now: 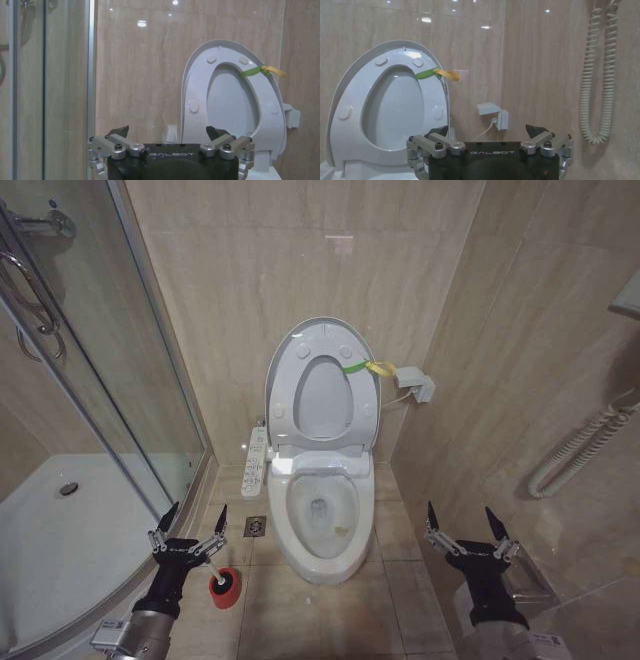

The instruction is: Open the toilet lid, clean the toilet bowl with a toilet brush, close the toilet lid, and flush.

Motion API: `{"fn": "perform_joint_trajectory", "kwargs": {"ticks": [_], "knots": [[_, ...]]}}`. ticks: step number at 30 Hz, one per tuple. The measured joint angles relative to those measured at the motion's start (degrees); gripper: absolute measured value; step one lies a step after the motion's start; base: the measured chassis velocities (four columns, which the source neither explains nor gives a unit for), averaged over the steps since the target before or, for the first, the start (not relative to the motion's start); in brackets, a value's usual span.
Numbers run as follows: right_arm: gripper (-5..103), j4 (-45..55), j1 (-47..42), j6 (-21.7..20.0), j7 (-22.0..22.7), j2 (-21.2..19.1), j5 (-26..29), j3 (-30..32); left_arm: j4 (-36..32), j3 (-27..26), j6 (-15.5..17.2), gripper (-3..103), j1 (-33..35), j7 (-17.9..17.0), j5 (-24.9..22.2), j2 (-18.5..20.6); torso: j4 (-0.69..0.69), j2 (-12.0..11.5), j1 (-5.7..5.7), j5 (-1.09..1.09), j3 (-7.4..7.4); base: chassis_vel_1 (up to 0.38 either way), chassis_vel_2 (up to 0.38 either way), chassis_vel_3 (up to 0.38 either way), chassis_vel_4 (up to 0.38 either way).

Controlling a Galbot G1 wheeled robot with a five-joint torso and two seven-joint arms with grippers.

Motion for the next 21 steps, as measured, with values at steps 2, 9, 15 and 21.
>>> {"fn": "perform_joint_trajectory", "kwargs": {"ticks": [2,9,15,21], "knots": [[100,0.1,-0.1,-0.1,0.3,-0.2,0.0,0.0,0.0,0.0,0.0,100,0.0,0.0,0.0,0.0,0.0,0.0,0.0,0.0,0.0,0.0,0.0,0.0,0.0],[100,2.7,-1.5,-0.4,1.1,-0.2,0.3,0.3,0.0,0.0,0.0,100,0.0,0.0,0.0,0.0,0.0,0.0,0.0,0.0,0.0,0.0,0.0,0.0,0.0],[100,2.4,-1.4,0.0,1.0,0.6,0.0,0.5,0.0,0.0,0.0,100,0.0,0.0,0.0,0.0,0.0,0.0,0.0,0.01,0.0,0.0,0.0,0.0,0.0],[100,3.1,-1.5,0.1,0.4,0.5,-0.2,1.0,0.0,0.0,0.0,100,0.0,0.0,0.0,0.0,0.0,0.0,0.0,0.0,0.0,0.0,0.0,0.0,0.0]]}}
